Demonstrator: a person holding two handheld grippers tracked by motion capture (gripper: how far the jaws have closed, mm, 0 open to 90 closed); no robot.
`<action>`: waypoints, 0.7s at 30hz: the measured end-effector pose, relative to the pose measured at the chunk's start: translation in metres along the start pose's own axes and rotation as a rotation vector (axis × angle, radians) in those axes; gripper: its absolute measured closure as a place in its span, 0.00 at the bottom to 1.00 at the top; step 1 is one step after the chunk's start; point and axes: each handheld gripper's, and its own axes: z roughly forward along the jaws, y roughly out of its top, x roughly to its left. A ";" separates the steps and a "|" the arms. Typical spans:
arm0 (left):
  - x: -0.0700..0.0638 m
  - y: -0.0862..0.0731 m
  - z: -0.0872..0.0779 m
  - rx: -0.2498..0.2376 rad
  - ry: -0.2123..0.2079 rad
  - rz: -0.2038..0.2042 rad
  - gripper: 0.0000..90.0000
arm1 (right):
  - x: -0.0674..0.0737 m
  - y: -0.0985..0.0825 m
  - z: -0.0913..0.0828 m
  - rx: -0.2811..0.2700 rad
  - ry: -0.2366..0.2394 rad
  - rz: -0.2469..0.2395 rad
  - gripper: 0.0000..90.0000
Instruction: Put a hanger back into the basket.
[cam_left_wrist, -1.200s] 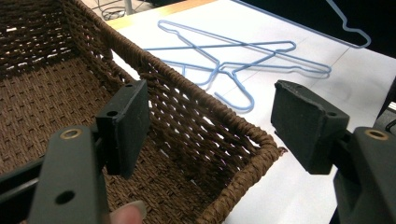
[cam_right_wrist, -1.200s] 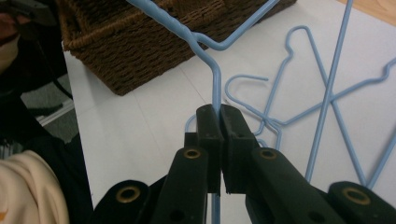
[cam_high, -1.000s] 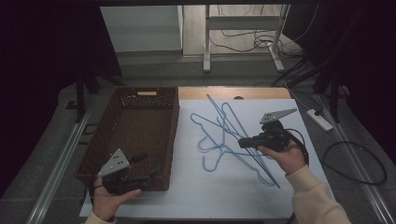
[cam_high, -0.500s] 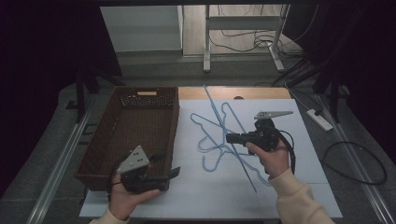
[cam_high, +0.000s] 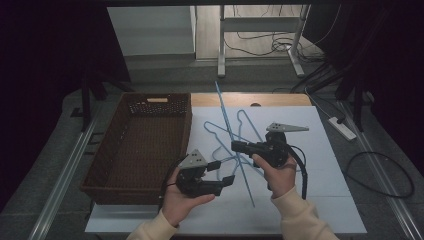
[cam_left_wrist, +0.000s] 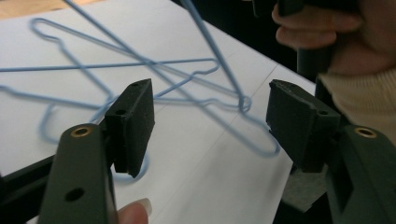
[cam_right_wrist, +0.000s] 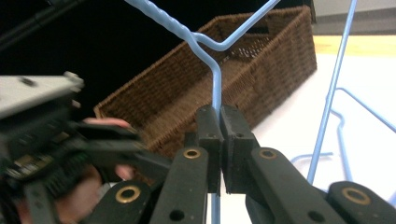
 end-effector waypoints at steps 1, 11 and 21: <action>0.000 0.001 0.005 -0.001 -0.002 -0.009 0.38 | 0.002 -0.001 0.000 -0.011 0.000 0.004 0.98; 0.008 0.008 0.031 0.022 -0.107 -0.081 0.83 | 0.007 -0.007 -0.001 -0.089 -0.015 0.011 0.98; 0.016 0.021 0.028 0.070 -0.149 -0.156 0.96 | 0.004 -0.005 -0.013 -0.145 -0.015 0.016 0.97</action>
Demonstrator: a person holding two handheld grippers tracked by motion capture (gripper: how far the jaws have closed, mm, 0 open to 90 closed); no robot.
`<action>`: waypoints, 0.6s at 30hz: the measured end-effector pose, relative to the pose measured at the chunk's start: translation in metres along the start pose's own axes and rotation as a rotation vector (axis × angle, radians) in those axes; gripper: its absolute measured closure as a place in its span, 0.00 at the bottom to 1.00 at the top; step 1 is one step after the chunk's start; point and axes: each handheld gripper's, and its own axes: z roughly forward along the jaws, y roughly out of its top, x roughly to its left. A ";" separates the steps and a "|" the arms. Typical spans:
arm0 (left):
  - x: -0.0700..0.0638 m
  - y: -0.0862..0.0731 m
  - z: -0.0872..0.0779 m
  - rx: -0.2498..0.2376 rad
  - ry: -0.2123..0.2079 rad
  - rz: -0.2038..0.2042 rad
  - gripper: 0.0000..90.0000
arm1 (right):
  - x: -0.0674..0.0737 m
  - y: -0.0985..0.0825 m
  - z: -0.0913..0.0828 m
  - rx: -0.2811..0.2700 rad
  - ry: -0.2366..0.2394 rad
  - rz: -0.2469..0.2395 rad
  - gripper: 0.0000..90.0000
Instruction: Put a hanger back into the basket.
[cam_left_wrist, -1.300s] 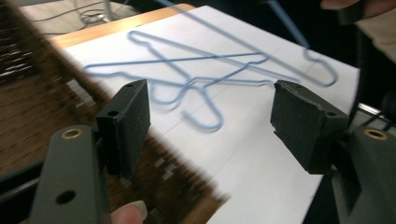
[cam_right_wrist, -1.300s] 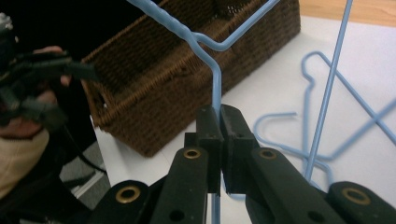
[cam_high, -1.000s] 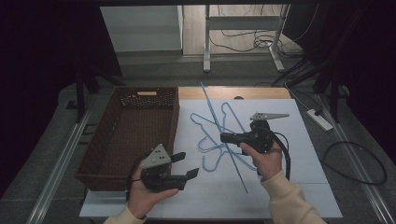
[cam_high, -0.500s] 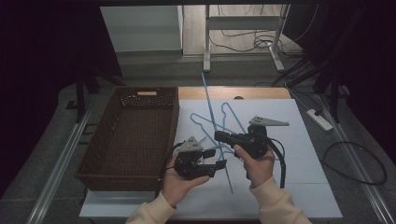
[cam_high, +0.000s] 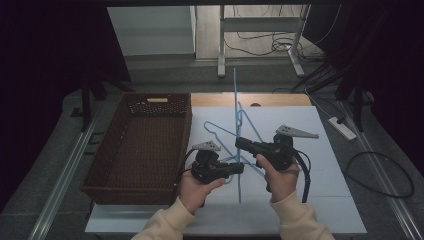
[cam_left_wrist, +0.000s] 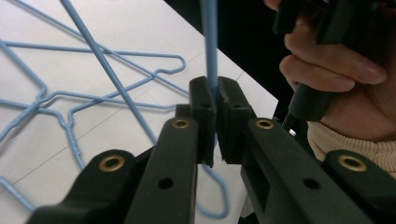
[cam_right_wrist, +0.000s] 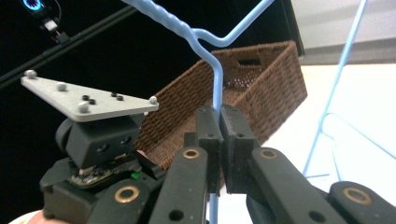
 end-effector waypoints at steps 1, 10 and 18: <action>-0.001 0.002 -0.003 0.009 0.012 0.012 0.96 | 0.000 0.003 -0.003 -0.010 0.007 -0.019 0.96; -0.004 0.017 -0.031 0.031 0.065 0.027 0.97 | 0.004 0.011 -0.020 -0.068 0.018 -0.114 0.71; 0.002 0.028 -0.065 0.058 0.090 0.054 0.96 | -0.016 0.001 -0.052 -0.009 -0.048 -0.187 0.49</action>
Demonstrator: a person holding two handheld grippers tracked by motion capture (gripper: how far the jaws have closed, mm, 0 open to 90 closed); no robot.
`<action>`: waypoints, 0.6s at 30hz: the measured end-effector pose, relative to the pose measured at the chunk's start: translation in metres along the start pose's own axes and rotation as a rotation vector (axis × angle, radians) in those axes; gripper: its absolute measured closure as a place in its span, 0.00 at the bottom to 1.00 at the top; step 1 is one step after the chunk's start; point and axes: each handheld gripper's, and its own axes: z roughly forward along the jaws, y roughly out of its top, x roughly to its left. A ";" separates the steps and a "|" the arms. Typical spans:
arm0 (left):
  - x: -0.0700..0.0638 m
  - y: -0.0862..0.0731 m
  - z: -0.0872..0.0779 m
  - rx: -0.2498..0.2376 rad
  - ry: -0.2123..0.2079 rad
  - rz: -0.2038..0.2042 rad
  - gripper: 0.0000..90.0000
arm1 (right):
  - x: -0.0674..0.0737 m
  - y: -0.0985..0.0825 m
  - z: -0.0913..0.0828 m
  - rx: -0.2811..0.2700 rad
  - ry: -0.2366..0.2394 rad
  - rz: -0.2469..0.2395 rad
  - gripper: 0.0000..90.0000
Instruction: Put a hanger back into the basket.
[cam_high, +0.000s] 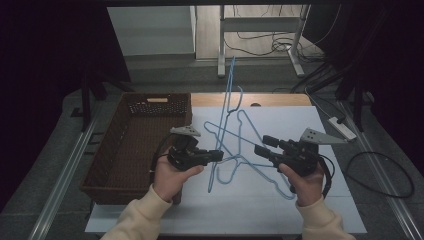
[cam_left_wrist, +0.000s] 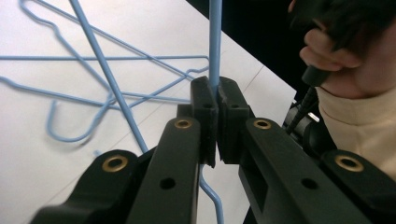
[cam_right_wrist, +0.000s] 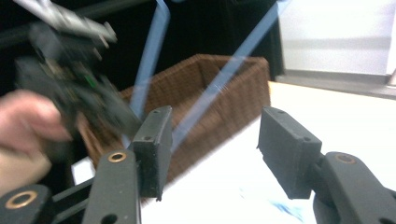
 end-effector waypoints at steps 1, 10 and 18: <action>0.003 0.002 -0.010 0.012 0.005 0.012 0.97 | -0.003 -0.004 -0.002 0.015 -0.011 -0.014 0.49; 0.017 0.006 -0.053 0.029 0.026 0.074 0.97 | -0.026 -0.034 -0.016 0.111 -0.069 -0.081 0.39; 0.035 0.003 -0.091 0.039 0.050 0.106 0.97 | -0.041 -0.049 -0.021 0.140 -0.110 -0.057 0.36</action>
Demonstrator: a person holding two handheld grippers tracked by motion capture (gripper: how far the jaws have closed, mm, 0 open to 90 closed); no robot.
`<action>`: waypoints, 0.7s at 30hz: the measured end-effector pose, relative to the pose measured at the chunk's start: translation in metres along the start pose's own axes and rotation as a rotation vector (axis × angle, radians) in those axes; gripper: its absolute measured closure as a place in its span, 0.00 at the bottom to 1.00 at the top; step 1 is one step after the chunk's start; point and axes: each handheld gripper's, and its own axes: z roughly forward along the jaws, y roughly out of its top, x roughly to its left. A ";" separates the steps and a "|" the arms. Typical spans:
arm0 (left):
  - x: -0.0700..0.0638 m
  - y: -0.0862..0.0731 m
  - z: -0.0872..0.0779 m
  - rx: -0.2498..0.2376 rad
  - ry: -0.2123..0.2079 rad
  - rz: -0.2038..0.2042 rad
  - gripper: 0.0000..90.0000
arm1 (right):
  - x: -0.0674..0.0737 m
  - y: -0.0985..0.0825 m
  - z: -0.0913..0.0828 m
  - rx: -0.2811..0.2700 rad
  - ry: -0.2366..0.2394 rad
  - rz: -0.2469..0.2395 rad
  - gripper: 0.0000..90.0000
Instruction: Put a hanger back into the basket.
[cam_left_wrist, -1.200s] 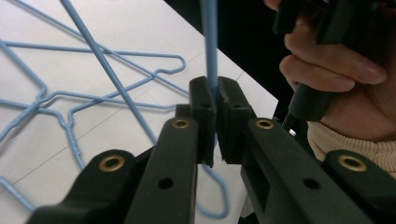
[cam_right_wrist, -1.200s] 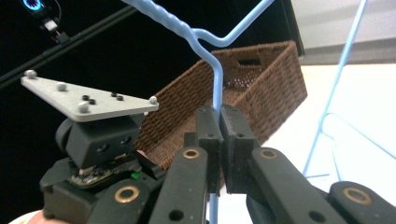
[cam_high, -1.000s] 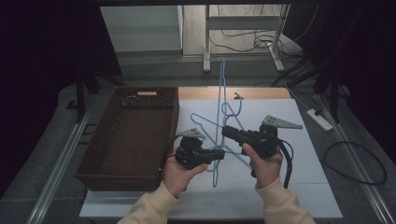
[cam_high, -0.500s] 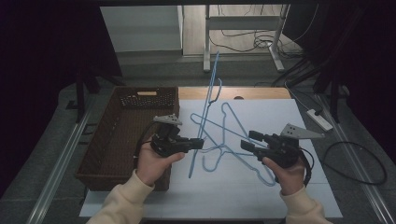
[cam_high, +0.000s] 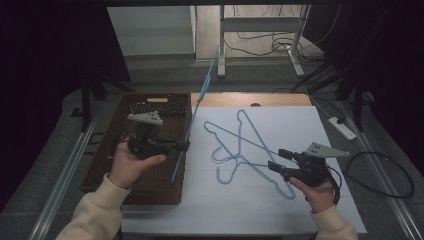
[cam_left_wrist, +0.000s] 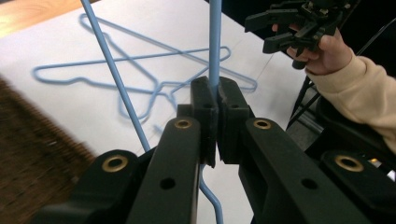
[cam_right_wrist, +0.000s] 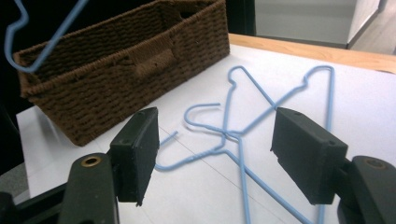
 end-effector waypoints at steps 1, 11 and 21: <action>0.003 -0.001 -0.005 0.002 0.002 0.001 0.97 | -0.001 -0.001 0.000 0.005 -0.005 -0.002 0.36; 0.037 -0.020 -0.044 0.046 0.045 0.015 0.97 | -0.008 -0.010 0.004 0.041 -0.032 0.013 0.35; 0.077 -0.045 -0.062 0.130 0.060 -0.008 0.97 | -0.009 -0.013 0.008 0.060 -0.037 0.013 0.36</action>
